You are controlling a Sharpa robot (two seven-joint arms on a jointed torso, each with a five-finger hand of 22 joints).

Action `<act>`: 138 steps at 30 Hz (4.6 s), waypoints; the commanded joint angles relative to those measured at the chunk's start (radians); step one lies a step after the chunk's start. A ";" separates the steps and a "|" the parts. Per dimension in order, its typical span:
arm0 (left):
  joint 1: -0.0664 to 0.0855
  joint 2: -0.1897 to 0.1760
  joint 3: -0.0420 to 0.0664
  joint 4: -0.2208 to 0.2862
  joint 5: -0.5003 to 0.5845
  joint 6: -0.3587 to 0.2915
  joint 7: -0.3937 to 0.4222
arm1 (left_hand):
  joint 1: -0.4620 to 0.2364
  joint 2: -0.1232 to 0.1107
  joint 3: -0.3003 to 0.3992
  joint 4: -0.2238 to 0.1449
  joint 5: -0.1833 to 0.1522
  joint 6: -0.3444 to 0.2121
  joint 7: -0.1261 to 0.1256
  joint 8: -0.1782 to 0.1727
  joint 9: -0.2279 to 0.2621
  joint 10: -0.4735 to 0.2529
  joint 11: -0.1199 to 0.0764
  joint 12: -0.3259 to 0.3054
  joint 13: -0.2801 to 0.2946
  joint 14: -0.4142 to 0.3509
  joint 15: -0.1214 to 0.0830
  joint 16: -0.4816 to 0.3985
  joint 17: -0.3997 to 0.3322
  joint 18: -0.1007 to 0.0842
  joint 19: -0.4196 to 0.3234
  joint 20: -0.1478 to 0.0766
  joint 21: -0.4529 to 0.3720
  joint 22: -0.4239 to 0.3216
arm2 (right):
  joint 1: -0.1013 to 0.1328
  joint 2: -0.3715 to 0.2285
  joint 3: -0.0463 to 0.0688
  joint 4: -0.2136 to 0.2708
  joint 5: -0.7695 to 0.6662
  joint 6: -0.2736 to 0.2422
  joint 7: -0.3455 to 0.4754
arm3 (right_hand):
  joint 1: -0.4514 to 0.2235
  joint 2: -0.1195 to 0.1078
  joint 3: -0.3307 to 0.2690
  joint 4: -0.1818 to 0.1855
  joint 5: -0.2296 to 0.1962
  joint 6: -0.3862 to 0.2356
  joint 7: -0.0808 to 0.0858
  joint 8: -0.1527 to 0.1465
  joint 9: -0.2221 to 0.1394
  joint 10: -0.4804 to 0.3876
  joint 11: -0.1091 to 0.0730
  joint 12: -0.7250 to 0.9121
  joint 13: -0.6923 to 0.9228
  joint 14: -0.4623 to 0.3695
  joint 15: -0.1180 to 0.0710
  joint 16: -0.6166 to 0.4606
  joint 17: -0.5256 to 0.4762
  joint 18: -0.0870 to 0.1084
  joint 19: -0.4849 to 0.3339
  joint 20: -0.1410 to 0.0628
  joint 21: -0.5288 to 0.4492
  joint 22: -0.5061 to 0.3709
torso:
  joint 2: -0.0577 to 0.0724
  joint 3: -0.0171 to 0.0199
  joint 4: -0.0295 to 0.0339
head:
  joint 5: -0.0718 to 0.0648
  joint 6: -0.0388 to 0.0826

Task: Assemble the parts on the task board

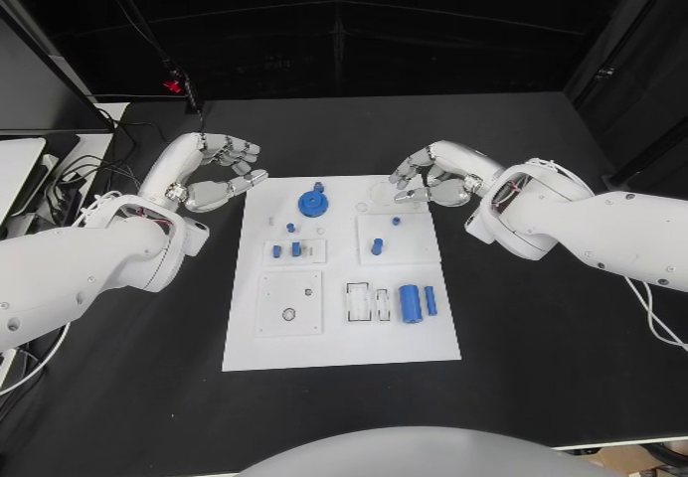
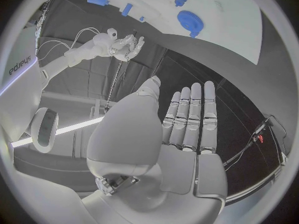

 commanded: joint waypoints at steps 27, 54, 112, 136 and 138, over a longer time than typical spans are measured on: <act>-0.007 -0.007 0.001 0.062 0.334 0.044 0.257 | -0.176 0.073 -0.184 0.001 -0.007 -0.113 0.030 0.080 -0.001 -0.148 0.035 0.100 0.001 -0.148 0.052 -0.064 -0.170 0.008 -0.085 0.056 -0.230 -0.217 | -0.001 0.065 0.000 0.024 -0.599 0.170 -0.284 | -0.003 -0.059 0.067 0.006 -0.016 0.080 -0.003 -0.054 0.000 0.019 -0.010 -0.086 -0.050 0.057 -0.015 -0.005 0.017 -0.022 0.015 -0.014 0.022 0.119 | 0.001 0.0011 -0.0024 | 0.005 0.008; -0.007 -0.009 0.001 0.061 0.353 0.043 0.259 | -0.157 0.089 -0.189 0.000 0.002 -0.132 0.028 0.114 -0.001 -0.160 0.032 0.136 0.001 -0.119 0.044 -0.030 -0.195 0.012 -0.033 0.051 -0.225 -0.241 | -0.008 0.089 0.000 0.014 -0.636 0.221 -0.315 | -0.003 -0.071 0.134 0.007 -0.016 0.148 -0.005 -0.072 0.002 0.109 -0.015 -0.110 -0.052 0.057 -0.012 -0.005 0.013 -0.022 0.014 -0.012 0.021 0.120 | 0.000 0.0002 -0.0045 | 0.017 -0.014; -0.007 -0.009 0.001 0.053 0.370 0.056 0.247 | -0.138 0.108 -0.191 -0.001 0.011 -0.135 0.026 0.131 -0.001 -0.161 0.030 0.154 0.001 -0.115 0.042 -0.018 -0.208 0.011 -0.022 0.048 -0.227 -0.253 | -0.017 0.104 0.000 0.020 -0.678 0.264 -0.373 | 0.014 -0.082 0.227 0.006 -0.016 0.281 -0.037 -0.095 0.005 0.324 -0.054 -0.216 -0.053 0.058 -0.045 -0.007 0.005 -0.023 0.016 -0.042 0.021 0.122 | 0.000 0.0010 -0.0025 | 0.009 -0.020; -0.007 -0.007 0.001 0.049 0.370 0.061 0.240 | -0.133 0.114 -0.192 -0.001 0.014 -0.135 0.025 0.136 -0.001 -0.160 0.029 0.159 0.001 -0.114 0.041 -0.015 -0.211 0.011 -0.021 0.048 -0.228 -0.256 | -0.019 0.103 0.000 0.028 -0.700 0.241 -0.396 | 0.040 -0.093 0.263 0.003 -0.016 0.329 -0.046 -0.089 0.010 0.368 -0.060 -0.251 -0.054 0.057 -0.050 -0.009 0.003 -0.024 0.018 -0.048 0.021 0.123 | 0.000 0.0009 -0.0026 | 0.005 -0.024; -0.007 -0.007 0.001 0.049 0.370 0.062 0.240 | -0.133 0.114 -0.192 -0.001 0.014 -0.135 0.025 0.136 -0.001 -0.160 0.029 0.159 0.001 -0.114 0.041 -0.015 -0.211 0.011 -0.021 0.048 -0.228 -0.256 | -0.019 0.103 0.000 0.028 -0.700 0.240 -0.399 | 0.040 -0.093 0.263 0.003 -0.016 0.330 -0.046 -0.089 0.010 0.368 -0.060 -0.252 -0.054 0.057 -0.050 -0.009 0.003 -0.024 0.018 -0.048 0.021 0.123 | 0.000 0.0010 -0.0026 | 0.005 -0.024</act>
